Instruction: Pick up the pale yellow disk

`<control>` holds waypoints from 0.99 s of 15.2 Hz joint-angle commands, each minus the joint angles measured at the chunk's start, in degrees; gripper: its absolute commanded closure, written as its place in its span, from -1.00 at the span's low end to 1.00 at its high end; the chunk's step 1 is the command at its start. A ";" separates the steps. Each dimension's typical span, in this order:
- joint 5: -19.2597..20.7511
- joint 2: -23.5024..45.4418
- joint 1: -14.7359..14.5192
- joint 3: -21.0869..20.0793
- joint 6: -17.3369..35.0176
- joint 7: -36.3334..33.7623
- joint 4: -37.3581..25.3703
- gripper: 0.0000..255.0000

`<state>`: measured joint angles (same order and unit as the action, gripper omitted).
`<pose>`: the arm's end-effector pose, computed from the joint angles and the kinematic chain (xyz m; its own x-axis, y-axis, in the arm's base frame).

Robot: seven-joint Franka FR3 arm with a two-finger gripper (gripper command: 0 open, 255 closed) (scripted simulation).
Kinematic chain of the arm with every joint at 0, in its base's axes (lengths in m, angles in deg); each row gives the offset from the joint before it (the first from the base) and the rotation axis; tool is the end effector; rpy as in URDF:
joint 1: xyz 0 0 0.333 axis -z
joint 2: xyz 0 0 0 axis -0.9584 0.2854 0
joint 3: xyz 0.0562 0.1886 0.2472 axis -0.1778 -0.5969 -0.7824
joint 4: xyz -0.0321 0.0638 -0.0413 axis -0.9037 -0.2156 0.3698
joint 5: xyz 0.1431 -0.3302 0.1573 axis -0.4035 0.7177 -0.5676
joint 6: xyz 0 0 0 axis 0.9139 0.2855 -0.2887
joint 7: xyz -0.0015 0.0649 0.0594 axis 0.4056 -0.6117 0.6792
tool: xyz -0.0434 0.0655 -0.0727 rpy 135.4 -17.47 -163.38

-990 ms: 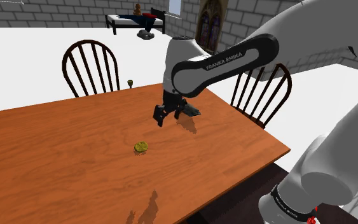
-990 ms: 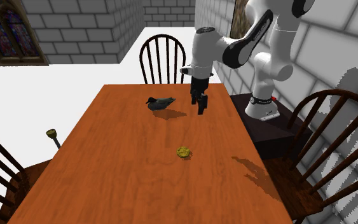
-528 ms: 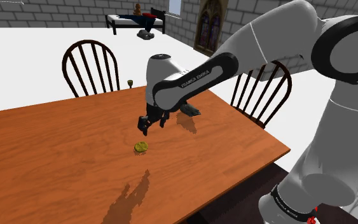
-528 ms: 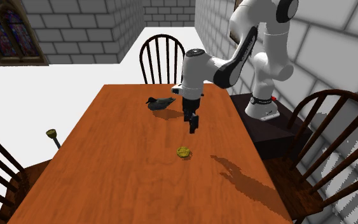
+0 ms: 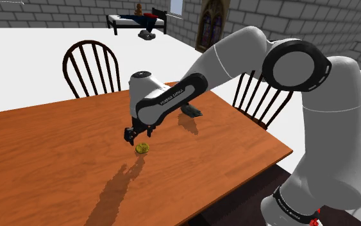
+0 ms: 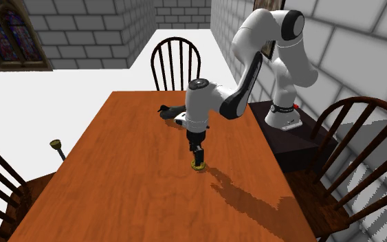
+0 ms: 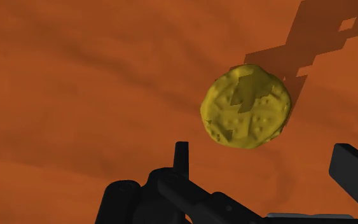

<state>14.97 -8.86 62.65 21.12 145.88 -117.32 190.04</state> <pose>0.5921 0.2741 0.2624 0.9984 0.0319 0.0472 0.0341 -0.9983 -0.0476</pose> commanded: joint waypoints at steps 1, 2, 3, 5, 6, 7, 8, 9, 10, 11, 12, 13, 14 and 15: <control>0.44 1.37 -0.35 0.29 0.90 -0.34 -0.47 -1.00; 0.61 1.89 -0.44 0.41 1.44 -0.43 -0.43 -1.00; 0.78 2.41 -0.53 0.54 1.98 -0.53 -0.40 -1.00; 1.11 3.48 -0.73 0.81 3.05 -0.72 -0.39 -1.00; 1.28 4.02 -0.83 0.94 3.57 -0.82 -0.41 -1.00; 1.37 4.33 -0.88 1.02 3.87 -0.87 -0.40 -1.00; 1.38 4.34 -0.89 1.02 3.87 -0.87 -0.42 -1.00; 1.37 4.36 -0.87 1.03 3.79 -0.84 -0.51 1.00; 1.36 4.33 -0.86 1.02 3.80 -0.84 -0.48 1.00; 1.36 4.32 -0.87 1.02 3.79 -0.84 -0.49 1.00; 1.36 4.32 -0.86 1.02 3.77 -0.83 -0.50 1.00; 1.36 4.33 -0.85 1.02 3.77 -0.82 -0.51 1.00; 1.35 4.31 -0.85 1.01 3.76 -0.81 -0.50 1.00; 1.36 4.34 -0.86 1.02 3.78 -0.82 -0.51 1.00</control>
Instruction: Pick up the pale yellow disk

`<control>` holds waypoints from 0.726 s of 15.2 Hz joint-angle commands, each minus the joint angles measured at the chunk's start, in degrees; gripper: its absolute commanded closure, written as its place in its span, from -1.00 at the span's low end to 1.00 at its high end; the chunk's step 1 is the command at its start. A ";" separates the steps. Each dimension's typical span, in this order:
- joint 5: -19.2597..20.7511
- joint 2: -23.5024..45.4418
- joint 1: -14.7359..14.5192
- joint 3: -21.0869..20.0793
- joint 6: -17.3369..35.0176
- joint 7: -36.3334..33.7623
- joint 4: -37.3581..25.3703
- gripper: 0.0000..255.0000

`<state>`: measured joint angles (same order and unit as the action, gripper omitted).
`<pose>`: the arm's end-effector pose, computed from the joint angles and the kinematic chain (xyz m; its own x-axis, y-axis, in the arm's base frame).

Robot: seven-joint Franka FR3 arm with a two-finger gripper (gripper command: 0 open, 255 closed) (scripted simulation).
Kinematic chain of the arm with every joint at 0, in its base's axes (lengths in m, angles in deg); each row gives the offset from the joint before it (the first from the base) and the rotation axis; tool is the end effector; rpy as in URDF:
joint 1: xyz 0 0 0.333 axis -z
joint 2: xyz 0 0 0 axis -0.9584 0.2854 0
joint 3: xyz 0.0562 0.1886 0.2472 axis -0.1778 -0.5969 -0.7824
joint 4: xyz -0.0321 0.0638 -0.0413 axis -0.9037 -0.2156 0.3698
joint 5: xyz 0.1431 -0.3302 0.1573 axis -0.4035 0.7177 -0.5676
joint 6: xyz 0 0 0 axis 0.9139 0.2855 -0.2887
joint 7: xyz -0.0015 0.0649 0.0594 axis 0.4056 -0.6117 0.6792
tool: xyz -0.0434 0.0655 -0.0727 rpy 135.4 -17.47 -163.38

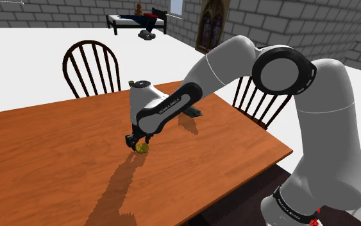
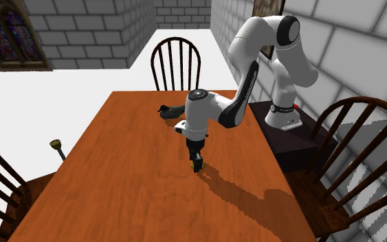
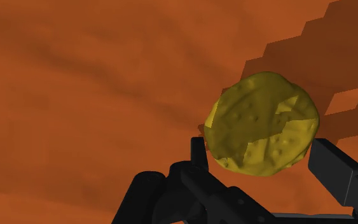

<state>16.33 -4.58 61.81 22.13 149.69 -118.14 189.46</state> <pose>0.5949 0.2759 0.2240 0.9982 0.0315 0.0502 0.0339 -0.9983 -0.0483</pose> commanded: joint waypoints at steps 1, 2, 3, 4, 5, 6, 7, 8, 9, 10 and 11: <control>0.00 0.06 0.00 0.00 -0.04 0.01 0.05 1.00; 0.00 0.04 0.01 0.01 -0.01 0.00 0.11 1.00; 0.02 0.06 -0.04 0.01 0.06 -0.06 0.15 1.00; -0.15 -0.49 0.06 -0.13 -0.46 0.03 0.18 1.00; -0.31 -1.04 0.16 -0.27 -0.98 0.13 0.19 1.00; -0.48 -1.58 0.26 -0.40 -1.51 0.23 0.19 1.00; -0.65 -2.09 0.35 -0.53 -2.05 0.32 0.16 1.00; -0.82 -2.61 0.44 -0.66 -2.60 0.42 0.13 1.00; -0.99 -3.12 0.54 -0.78 -3.14 0.52 0.09 1.00; -1.16 -3.63 0.62 -0.91 -3.69 0.61 0.03 1.00; -1.32 -4.13 0.71 -1.02 -4.25 0.71 -0.04 1.00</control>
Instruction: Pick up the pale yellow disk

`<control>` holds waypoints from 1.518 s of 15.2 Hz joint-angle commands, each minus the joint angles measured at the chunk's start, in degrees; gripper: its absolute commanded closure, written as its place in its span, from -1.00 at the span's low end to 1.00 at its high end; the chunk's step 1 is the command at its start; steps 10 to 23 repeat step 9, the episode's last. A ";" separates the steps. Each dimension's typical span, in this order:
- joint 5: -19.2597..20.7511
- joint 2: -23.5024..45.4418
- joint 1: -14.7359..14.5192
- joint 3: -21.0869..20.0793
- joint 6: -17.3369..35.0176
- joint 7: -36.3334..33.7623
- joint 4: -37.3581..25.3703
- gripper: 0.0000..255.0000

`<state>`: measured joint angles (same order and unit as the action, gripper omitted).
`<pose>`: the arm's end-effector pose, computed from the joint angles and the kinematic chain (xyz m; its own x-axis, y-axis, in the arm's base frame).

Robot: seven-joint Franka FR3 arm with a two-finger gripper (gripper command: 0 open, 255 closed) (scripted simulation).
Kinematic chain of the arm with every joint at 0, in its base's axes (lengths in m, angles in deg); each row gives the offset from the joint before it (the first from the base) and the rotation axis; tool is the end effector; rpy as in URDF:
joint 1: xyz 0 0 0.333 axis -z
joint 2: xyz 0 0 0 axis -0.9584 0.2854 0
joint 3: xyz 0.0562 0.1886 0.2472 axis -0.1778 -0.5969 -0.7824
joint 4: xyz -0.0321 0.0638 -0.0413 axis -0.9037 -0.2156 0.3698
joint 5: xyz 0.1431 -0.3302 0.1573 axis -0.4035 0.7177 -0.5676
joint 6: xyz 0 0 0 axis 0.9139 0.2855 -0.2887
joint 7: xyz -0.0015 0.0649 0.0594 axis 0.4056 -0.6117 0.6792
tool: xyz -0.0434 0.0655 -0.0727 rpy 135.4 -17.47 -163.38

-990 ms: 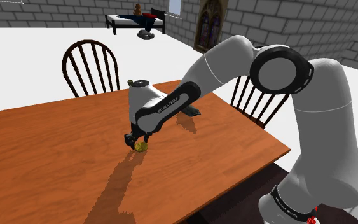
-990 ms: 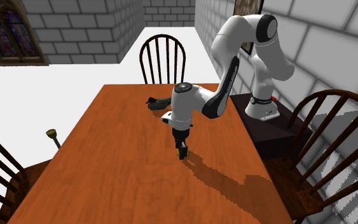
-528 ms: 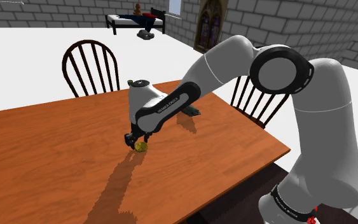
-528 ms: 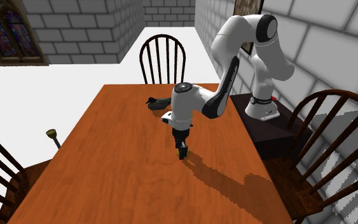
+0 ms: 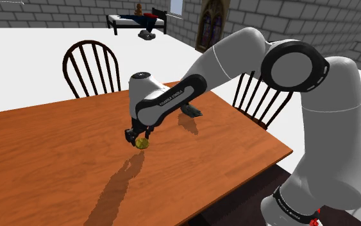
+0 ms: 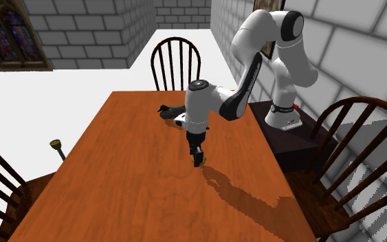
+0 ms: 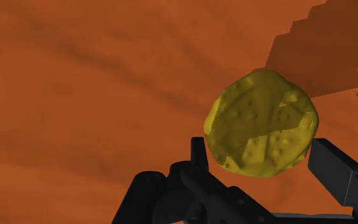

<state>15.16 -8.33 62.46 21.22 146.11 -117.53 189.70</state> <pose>0.5932 0.2756 0.2593 0.9983 0.0315 0.0482 0.0338 -0.9983 -0.0476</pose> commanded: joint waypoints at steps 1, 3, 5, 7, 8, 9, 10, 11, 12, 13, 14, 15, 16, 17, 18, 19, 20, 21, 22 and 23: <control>-0.32 -0.87 0.14 -0.23 -1.23 0.20 -0.36 1.00; -0.66 -1.83 0.30 -0.45 -2.37 0.39 -0.56 1.00; -0.99 -2.76 0.45 -0.66 -3.53 0.57 -0.81 1.00; -1.31 -3.66 0.59 -0.86 -4.70 0.76 -1.12 1.00; -1.34 -3.73 0.60 -0.87 -4.79 0.77 -1.13 1.00; -1.33 -3.72 0.60 -0.87 -4.79 0.77 -1.14 1.00; -1.33 -3.72 0.60 -0.87 -4.79 0.77 -1.14 1.00; -1.33 -3.72 0.60 -0.87 -4.79 0.77 -1.14 1.00; -1.33 -3.72 0.60 -0.87 -4.79 0.77 -1.14 1.00; -1.33 -3.72 0.60 -0.87 -4.79 0.77 -1.14 1.00; -1.33 -3.72 0.60 -0.87 -4.79 0.77 -1.14 1.00; -1.33 -3.72 0.60 -0.87 -4.79 0.77 -1.14 1.00; -1.33 -3.72 0.60 -0.87 -4.79 0.77 -1.14 1.00; -1.33 -3.72 0.60 -0.87 -4.79 0.77 -1.14 1.00; -1.33 -3.72 0.60 -0.87 -4.79 0.77 -1.14 1.00; -1.33 -3.72 0.60 -0.87 -4.79 0.77 -1.14 1.00; -1.33 -3.72 0.60 -0.87 -4.79 0.77 -1.14 1.00; -1.33 -3.72 0.60 -0.87 -4.79 0.77 -1.14 1.00; -1.33 -3.72 0.60 -0.87 -4.79 0.77 -1.14 1.00; -1.33 -3.72 0.60 -0.87 -4.79 0.77 -1.14 1.00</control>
